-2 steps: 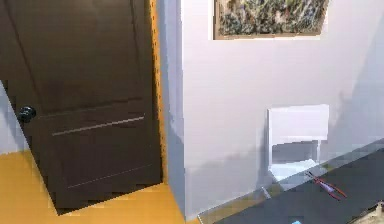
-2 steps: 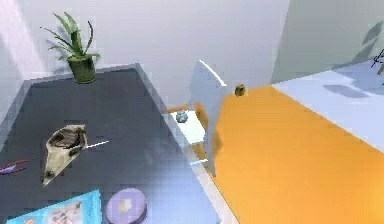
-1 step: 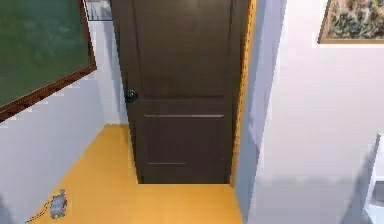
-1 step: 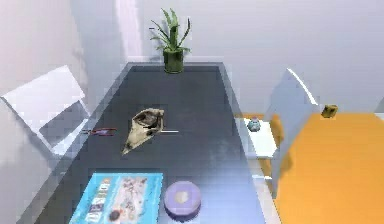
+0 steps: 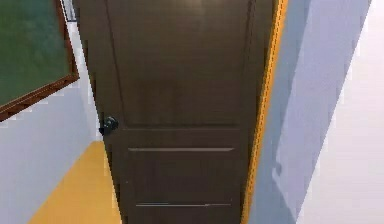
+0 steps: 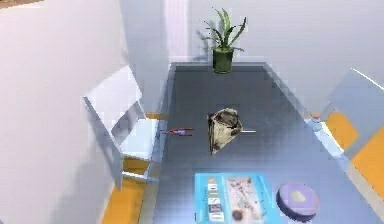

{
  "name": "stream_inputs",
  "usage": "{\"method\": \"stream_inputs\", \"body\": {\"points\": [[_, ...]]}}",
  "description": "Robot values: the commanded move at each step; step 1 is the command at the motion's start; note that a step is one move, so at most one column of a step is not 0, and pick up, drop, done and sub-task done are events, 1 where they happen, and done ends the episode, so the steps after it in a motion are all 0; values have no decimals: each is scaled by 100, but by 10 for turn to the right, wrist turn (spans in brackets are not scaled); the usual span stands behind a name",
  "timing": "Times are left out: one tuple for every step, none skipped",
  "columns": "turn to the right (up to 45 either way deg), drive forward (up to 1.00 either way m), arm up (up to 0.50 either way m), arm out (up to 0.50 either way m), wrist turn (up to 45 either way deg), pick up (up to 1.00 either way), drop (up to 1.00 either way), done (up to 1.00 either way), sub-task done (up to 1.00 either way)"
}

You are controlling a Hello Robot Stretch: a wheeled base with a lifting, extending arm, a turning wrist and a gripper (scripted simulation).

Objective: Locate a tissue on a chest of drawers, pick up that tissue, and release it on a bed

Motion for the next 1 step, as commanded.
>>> {"method": "stream_inputs", "body": {"points": [[-360, 0, 0, 0, 0, 0, 0, 0, 0]]}}
